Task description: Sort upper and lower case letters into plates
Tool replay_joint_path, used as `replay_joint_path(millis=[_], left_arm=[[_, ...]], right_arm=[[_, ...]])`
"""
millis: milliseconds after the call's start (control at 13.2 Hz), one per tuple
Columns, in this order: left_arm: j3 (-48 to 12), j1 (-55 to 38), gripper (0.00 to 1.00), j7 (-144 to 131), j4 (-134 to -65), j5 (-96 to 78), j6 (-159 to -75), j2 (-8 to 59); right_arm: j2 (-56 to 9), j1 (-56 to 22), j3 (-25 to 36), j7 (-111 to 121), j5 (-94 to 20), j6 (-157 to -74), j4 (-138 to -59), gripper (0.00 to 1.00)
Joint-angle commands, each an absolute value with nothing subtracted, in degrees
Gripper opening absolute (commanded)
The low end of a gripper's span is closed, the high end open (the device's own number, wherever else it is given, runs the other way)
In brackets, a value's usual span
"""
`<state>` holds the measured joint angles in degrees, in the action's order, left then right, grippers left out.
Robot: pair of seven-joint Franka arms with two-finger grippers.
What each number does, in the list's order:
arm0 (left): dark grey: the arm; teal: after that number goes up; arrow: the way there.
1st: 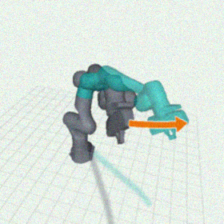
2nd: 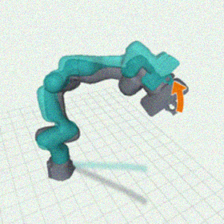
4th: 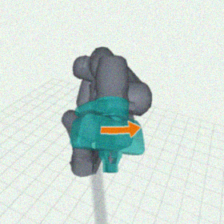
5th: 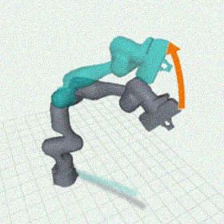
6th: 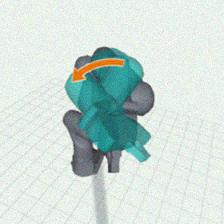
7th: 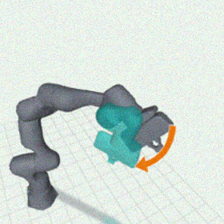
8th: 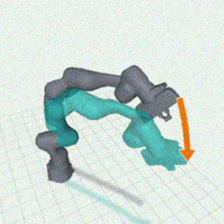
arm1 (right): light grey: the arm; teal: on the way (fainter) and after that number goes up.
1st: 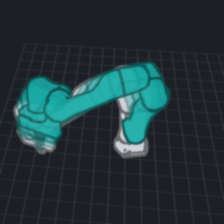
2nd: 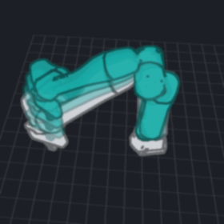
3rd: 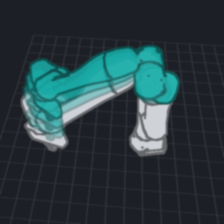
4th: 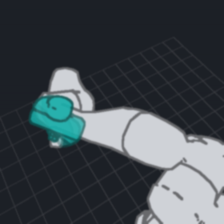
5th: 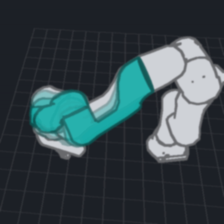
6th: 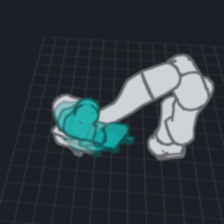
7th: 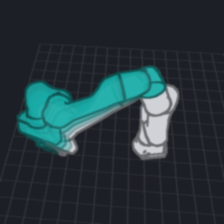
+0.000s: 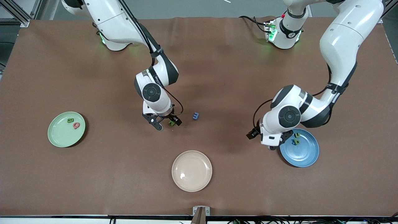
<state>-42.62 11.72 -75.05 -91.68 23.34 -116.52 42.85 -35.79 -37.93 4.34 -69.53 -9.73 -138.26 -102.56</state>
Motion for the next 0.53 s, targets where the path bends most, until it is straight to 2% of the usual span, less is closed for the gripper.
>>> replay_joint_path(millis=[0,455], left_arm=[[-42.72,9.76,0.99,-79.43,-91.67,21.80,-118.03,42.98],[-42.54,5.19,0.95,-87.44,-91.67,19.25,-122.78,44.38]], right_arm=[[-38.66,-38.14,4.83,-70.40,-10.55,-137.72,-98.80,0.99],[-40.25,-38.06,4.92,-69.87,-9.58,-137.99,-98.61,0.93]])
